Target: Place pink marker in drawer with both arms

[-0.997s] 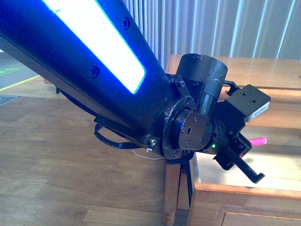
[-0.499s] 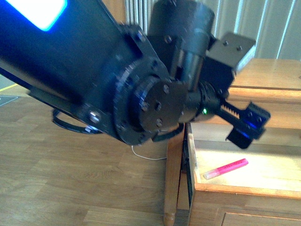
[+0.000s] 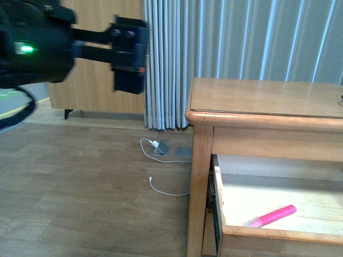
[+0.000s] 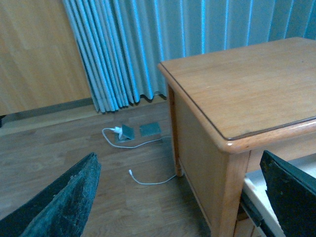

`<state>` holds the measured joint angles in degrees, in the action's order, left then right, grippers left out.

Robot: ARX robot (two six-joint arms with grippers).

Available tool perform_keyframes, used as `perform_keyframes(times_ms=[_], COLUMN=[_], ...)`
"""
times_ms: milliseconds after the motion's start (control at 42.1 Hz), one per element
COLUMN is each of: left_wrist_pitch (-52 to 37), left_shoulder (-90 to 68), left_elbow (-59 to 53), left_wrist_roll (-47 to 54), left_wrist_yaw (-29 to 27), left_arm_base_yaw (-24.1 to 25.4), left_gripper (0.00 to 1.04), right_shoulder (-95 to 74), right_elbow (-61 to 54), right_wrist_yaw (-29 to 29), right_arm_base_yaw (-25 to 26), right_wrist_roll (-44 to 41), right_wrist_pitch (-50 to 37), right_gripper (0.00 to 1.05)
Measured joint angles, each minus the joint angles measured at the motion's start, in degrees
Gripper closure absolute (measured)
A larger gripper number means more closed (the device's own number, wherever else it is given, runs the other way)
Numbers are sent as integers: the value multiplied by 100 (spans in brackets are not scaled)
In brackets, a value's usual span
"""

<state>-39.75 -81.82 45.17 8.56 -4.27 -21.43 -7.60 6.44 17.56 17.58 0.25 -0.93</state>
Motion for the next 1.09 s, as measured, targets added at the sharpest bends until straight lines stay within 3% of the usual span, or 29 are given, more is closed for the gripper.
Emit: perform_keyframes(times_ms=[166,380,617,902,973,1092], left_wrist_pitch=[140,1073,2048,2118,1786,1744], left_shoulder=[1276,3342,4905,5029,5060,5394], left_elbow=[-1154,-2787,-3510,-3611,-3735,-3963], left_wrist_roll=[-142,-621,-1174,-1320,-1150,-981], left_wrist_yaw=[-83,-221,308,428,791,474], left_arm_base_yaw=[428,1196,2444,2599,2651,2184], left_gripper=[6,6,6,6,16,41], right_shoulder=[0,0,0,0,0,0], right_elbow=[0,0,0,2,0,0], right_wrist_yaw=[0,0,0,0,0,-4], right_arm_base_yaw=[0,0,0,0,0,0], right_wrist_roll=[0,2,0,0,0,2], right_wrist_pitch=[0,0,0,0,0,0], right_gripper=[8,8,8,8,8,8])
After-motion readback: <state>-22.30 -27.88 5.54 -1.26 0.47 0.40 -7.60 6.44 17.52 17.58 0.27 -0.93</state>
